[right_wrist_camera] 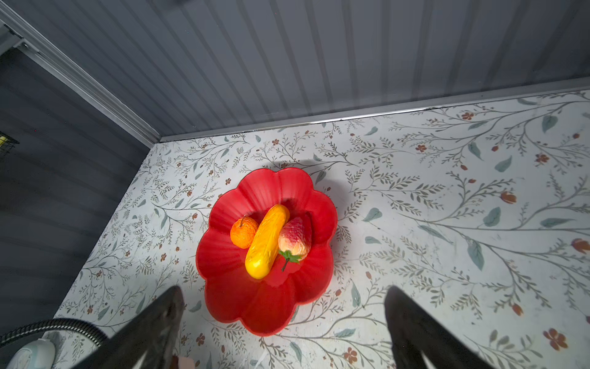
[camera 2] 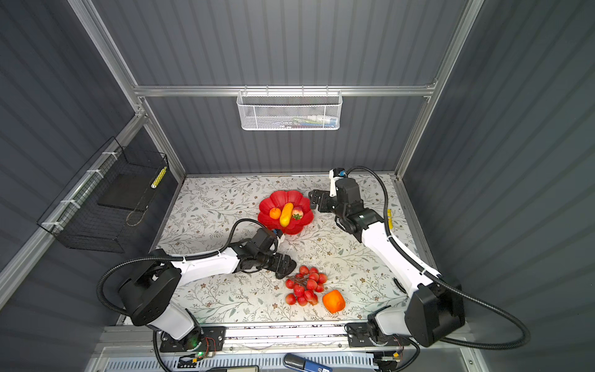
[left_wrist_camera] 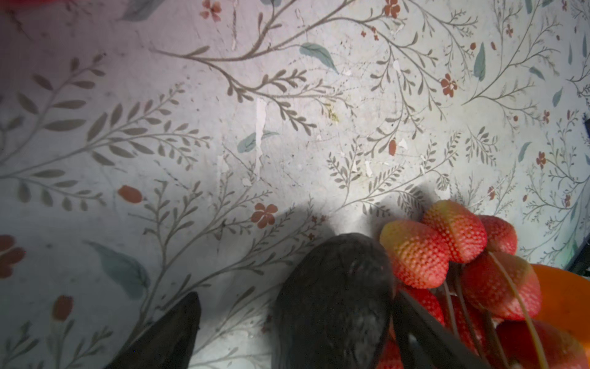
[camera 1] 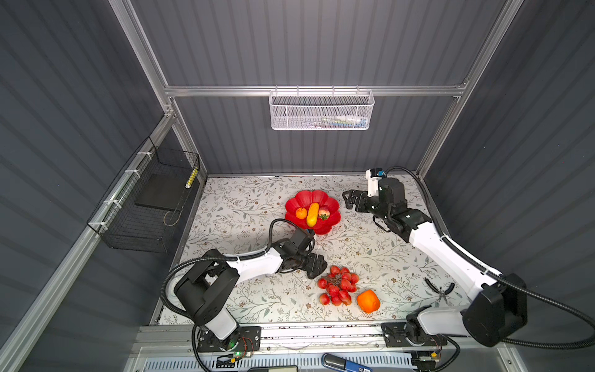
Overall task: Arrange fruit in a fruit bowl
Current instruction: Pick up the fruit from the center of the table, then place the fruit in the fruit bowl.
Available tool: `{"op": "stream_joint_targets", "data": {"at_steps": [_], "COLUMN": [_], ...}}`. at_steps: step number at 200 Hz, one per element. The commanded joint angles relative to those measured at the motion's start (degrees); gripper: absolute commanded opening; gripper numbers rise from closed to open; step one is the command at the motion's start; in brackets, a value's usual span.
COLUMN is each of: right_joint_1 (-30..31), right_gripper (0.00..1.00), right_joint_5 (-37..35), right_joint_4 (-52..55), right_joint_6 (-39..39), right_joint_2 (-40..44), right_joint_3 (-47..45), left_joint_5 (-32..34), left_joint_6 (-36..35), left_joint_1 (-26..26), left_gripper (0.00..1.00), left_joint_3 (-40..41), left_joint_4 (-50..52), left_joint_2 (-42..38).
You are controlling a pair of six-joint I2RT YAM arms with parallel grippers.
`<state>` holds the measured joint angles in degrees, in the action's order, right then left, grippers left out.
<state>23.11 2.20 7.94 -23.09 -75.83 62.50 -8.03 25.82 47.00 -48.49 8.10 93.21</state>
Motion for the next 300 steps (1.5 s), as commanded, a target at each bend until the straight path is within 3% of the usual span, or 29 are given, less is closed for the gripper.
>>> {"op": "stream_joint_targets", "data": {"at_steps": [1,22,41,72,109,148,208,253,284,300], "right_joint_1": [-0.8,-1.1,-1.5,-1.8,-2.2,-2.8,-2.9,-2.6,3.1,6.6], "right_gripper": [0.97,0.98,0.98,0.99,0.99,0.99,0.99,0.98,0.98,0.98], "right_joint_5": [-1.9,-2.6,-2.6,-2.4,-2.3,-3.2,-3.9,-3.2,-8.6,-10.6], "right_joint_4": [-0.8,-0.6,-0.6,-0.8,-0.5,1.0,9.0,25.2,35.0,39.1], "right_joint_6": [-1.9,-2.0,-2.5,-2.8,-3.4,-3.2,-4.6,-7.7,-9.3,-11.2], "right_joint_2": [3.2,5.4,6.0,6.4,7.0,10.1,20.0,25.2,26.0,25.6], "right_joint_3": [-3.1,-4.5,-5.0,-5.8,-7.2,-9.2,-14.7,-16.6,-17.0,-16.7], "left_joint_5": [-1.4,-1.6,1.5,8.0,8.7,8.2,5.2,4.1,4.7,5.4], "left_joint_6": [-1.1,-1.1,-1.5,-4.3,-7.1,-9.6,-16.7,-19.2,-18.5,-17.7], "left_joint_1": [0.3,0.3,0.3,0.0,-3.3,-8.4,-9.6,-9.6,-9.6,-9.6], "left_gripper": [0.82,0.69,0.51,0.41,0.3,0.32,0.35,0.37,0.41,0.51], "left_joint_3": [-2.0,-1.9,-1.5,-2.7,-8.8,-15.8,-37.7,-47.9,-51.2,-52.6], "left_joint_4": [1.6,1.7,2.5,5.6,12.1,11.8,11.7,15.6,15.8,15.6], "left_joint_2": [2.2,3.0,1.1,-6.3,-8.3,-6.9,13.4,25.3,31.1,32.9]}}
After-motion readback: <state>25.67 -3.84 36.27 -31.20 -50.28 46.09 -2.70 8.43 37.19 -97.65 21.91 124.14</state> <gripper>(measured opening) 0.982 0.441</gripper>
